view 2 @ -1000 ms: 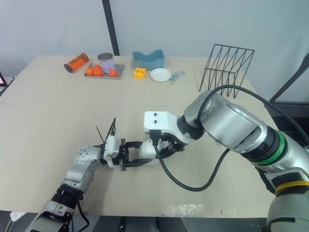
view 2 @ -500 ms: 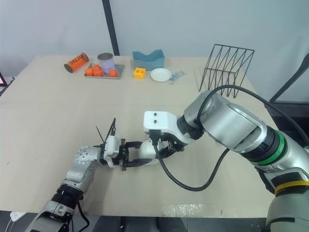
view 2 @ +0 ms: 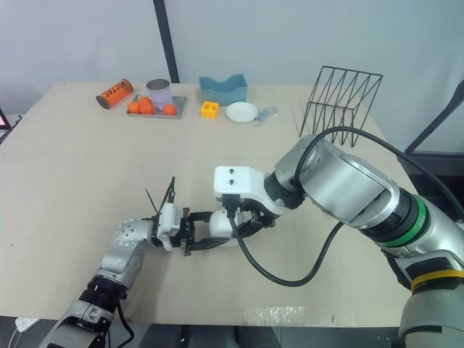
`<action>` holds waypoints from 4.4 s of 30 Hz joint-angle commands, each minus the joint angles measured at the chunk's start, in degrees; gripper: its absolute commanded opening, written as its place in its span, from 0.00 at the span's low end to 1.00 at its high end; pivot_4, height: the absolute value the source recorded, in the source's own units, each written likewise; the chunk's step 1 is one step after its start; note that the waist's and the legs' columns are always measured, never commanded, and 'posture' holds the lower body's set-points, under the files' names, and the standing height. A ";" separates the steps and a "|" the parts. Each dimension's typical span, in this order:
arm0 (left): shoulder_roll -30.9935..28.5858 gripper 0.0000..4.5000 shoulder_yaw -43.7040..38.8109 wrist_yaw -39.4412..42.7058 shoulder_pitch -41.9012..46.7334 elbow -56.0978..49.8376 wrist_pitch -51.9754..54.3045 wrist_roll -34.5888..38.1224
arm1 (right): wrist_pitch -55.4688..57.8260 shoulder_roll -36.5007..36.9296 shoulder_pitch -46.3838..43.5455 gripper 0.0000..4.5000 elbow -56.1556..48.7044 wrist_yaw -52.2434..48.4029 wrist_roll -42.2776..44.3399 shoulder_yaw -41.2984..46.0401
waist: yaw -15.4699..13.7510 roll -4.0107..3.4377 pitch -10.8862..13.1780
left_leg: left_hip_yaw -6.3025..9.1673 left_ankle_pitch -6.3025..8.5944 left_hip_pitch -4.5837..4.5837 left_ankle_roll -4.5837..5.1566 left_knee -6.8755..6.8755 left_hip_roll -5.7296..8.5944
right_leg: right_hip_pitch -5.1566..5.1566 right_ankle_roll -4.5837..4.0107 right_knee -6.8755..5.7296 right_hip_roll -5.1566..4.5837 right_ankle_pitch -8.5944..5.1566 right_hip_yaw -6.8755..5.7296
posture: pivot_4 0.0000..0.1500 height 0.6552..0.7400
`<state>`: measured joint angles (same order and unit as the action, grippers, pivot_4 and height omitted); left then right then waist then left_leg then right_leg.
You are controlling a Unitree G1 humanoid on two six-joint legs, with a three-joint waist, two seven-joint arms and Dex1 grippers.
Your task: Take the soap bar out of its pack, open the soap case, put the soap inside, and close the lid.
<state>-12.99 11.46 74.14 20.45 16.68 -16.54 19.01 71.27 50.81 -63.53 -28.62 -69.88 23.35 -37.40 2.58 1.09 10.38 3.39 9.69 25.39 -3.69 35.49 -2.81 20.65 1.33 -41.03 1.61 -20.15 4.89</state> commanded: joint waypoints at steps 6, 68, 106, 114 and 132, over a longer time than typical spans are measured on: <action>0.23 0.43 -0.42 -0.82 1.07 0.15 -1.24 0.02 | -0.64 -0.01 -1.17 0.81 -0.97 -0.09 0.19 0.04 | 0.01 -0.01 0.00 | 0.00 0.00 0.00 0.00 0.00 0.00 | 0.00 0.00 0.00 0.00 0.00 0.00 | 1.00 1.00; 0.06 0.43 0.05 -0.06 0.77 0.41 -1.00 0.31 | -1.69 3.09 -2.63 0.81 0.60 -0.23 1.85 4.87 | 0.01 -0.03 0.02 | -0.01 0.00 0.00 0.00 -0.02 0.00 | 0.01 0.00 0.01 0.00 0.00 0.00 | 1.00 1.00; -2.55 0.43 -0.18 1.39 1.65 -0.07 0.92 1.04 | -0.76 -5.00 13.24 0.02 -5.88 11.00 21.69 29.84 | 0.03 -0.05 0.04 | -0.05 0.00 -0.03 0.00 -0.07 -0.04 | -0.01 -0.03 0.02 0.06 0.02 0.02 | 1.00 1.00; -2.91 0.43 -0.17 1.43 1.46 -0.32 0.96 1.00 | -3.28 -5.47 15.65 0.02 -4.68 13.07 20.35 26.65 | 0.08 -0.05 0.04 | -0.05 0.00 -0.04 0.00 -0.07 -0.05 | -0.01 -0.03 0.01 0.09 0.02 0.03 | 1.00 1.00; -3.37 0.43 -0.21 1.19 1.11 -1.19 1.03 1.09 | -6.65 -6.73 18.73 0.02 -1.00 14.56 16.79 22.40 | 0.07 -0.05 0.04 | -0.05 0.00 -0.04 -0.01 -0.07 -0.05 | -0.01 -0.02 0.02 0.09 0.01 0.03 | 1.00 1.00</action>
<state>-15.55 11.44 75.36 21.68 16.98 -15.80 20.26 65.61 44.14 -44.66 -29.05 -55.25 40.20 -15.49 2.65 1.04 10.42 3.35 9.69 25.35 -3.70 35.42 -2.86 20.64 1.30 -41.01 1.70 -20.14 4.92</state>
